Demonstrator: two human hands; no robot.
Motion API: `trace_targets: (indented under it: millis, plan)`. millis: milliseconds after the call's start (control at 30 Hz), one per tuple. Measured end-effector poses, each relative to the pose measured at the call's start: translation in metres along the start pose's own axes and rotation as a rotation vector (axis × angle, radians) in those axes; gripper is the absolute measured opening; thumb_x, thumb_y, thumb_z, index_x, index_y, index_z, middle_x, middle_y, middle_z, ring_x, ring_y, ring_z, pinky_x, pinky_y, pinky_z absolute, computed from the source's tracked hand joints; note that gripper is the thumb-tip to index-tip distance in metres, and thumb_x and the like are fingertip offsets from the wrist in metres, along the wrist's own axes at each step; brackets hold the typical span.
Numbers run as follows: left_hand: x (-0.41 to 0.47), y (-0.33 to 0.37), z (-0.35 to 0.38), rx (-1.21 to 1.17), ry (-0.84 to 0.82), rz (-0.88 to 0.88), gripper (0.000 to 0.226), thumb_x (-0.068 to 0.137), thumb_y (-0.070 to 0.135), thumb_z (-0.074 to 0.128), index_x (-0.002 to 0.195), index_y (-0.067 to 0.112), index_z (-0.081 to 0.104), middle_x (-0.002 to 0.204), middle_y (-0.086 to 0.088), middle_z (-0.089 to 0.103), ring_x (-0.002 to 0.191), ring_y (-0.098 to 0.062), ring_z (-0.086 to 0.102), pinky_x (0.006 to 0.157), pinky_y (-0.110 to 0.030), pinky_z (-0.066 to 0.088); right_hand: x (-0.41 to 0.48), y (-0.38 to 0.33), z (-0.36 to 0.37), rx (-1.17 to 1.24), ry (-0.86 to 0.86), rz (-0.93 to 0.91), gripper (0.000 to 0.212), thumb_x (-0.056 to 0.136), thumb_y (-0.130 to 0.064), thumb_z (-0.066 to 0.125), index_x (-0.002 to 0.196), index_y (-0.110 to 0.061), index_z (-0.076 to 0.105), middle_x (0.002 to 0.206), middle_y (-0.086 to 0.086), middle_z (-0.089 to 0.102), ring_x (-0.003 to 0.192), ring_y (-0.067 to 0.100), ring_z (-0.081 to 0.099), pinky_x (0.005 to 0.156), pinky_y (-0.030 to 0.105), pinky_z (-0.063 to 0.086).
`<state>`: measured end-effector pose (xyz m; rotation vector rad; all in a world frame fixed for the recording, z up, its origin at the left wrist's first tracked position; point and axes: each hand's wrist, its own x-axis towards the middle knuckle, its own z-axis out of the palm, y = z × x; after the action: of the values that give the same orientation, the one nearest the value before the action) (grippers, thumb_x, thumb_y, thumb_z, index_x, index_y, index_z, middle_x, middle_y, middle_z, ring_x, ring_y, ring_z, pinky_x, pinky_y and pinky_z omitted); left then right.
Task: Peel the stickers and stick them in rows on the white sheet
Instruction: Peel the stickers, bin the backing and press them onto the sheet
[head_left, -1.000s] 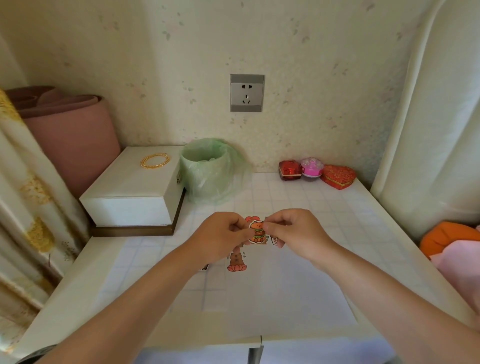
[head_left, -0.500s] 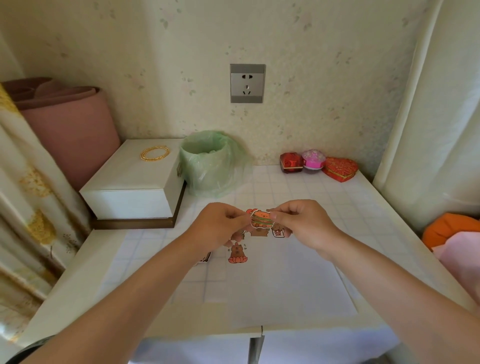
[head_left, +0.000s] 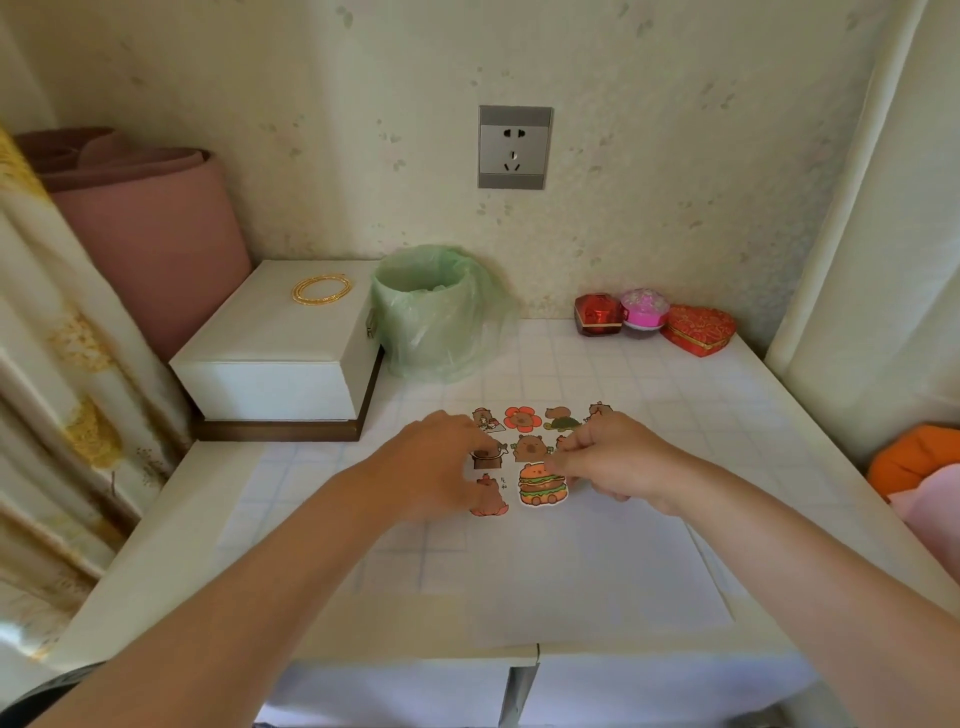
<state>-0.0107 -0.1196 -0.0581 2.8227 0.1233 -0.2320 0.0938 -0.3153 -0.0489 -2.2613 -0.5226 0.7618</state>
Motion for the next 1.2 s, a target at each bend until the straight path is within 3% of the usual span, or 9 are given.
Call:
trace_targets:
  millis: [100,167,267,500,733,933,1067,1200]
  plan:
    - [-0.001,0.0,0.004,0.085,-0.018,0.024,0.068,0.077,0.063,0.069,0.137,0.034,0.052,0.132,0.011,0.051,0.122,-0.015,0.043,0.102,-0.036,0.039,0.004,-0.002,0.005,-0.05,0.03,-0.013,0.017,0.088,-0.027,0.073,0.088,-0.011,0.078,0.06,-0.011,0.068,0.044,-0.002,0.047,0.043,0.014,0.029]
    - [0.0,0.0,0.006,0.106,-0.021,0.035,0.076,0.075,0.065,0.07,0.142,0.035,0.047,0.135,0.011,0.049,0.123,-0.016,0.042,0.104,-0.036,0.038,0.008,-0.002,0.008,-0.063,0.059,-0.025,0.015,0.087,-0.028,0.075,0.085,-0.014,0.079,0.073,-0.006,0.072,0.06,0.0,0.053,0.049,0.016,0.033]
    - [0.0,-0.002,0.007,0.12,-0.019,0.044,0.079,0.074,0.066,0.071,0.143,0.036,0.045,0.137,0.011,0.048,0.122,-0.016,0.042,0.103,-0.037,0.038,0.012,-0.001,0.012,-0.075,0.074,-0.032,0.012,0.086,-0.027,0.076,0.08,-0.017,0.08,0.075,-0.006,0.072,0.07,0.006,0.058,0.058,0.021,0.04]
    - [0.004,-0.003,0.009,0.138,-0.006,0.063,0.081,0.073,0.066,0.072,0.143,0.034,0.045,0.137,0.01,0.047,0.121,-0.017,0.042,0.103,-0.036,0.038,0.016,0.003,0.019,-0.125,0.143,-0.069,0.011,0.084,-0.026,0.078,0.078,-0.017,0.078,0.075,-0.002,0.072,0.062,0.005,0.056,0.054,0.021,0.038]
    - [0.005,-0.004,0.01,0.141,-0.002,0.071,0.081,0.072,0.067,0.072,0.142,0.035,0.046,0.135,0.01,0.047,0.119,-0.017,0.043,0.1,-0.035,0.039,0.019,0.006,0.019,-0.182,0.152,-0.083,0.009,0.086,-0.027,0.076,0.086,-0.018,0.079,0.088,-0.001,0.075,0.083,0.011,0.067,0.069,0.026,0.049]
    - [0.004,-0.004,0.01,0.139,0.001,0.076,0.081,0.073,0.066,0.072,0.142,0.034,0.046,0.135,0.01,0.047,0.119,-0.017,0.043,0.1,-0.035,0.038,0.019,0.007,0.021,-0.204,0.171,-0.096,0.009,0.085,-0.028,0.077,0.081,-0.021,0.078,0.084,0.001,0.075,0.084,0.017,0.069,0.073,0.032,0.053]
    - [0.005,-0.003,0.01,0.15,0.012,0.081,0.079,0.073,0.066,0.071,0.14,0.035,0.045,0.131,0.01,0.048,0.117,-0.016,0.043,0.097,-0.033,0.036,0.02,0.007,0.024,-0.248,0.204,-0.093,0.009,0.085,-0.029,0.077,0.076,-0.026,0.075,0.078,-0.006,0.071,0.079,0.013,0.066,0.075,0.034,0.054]
    - [0.002,0.001,0.009,0.172,0.017,0.095,0.076,0.078,0.059,0.069,0.143,0.034,0.042,0.134,0.01,0.045,0.122,-0.016,0.039,0.102,-0.033,0.035,0.02,0.007,0.027,-0.32,0.233,-0.082,0.008,0.084,-0.032,0.076,0.077,-0.027,0.076,0.075,-0.009,0.07,0.074,0.013,0.066,0.065,0.031,0.051]
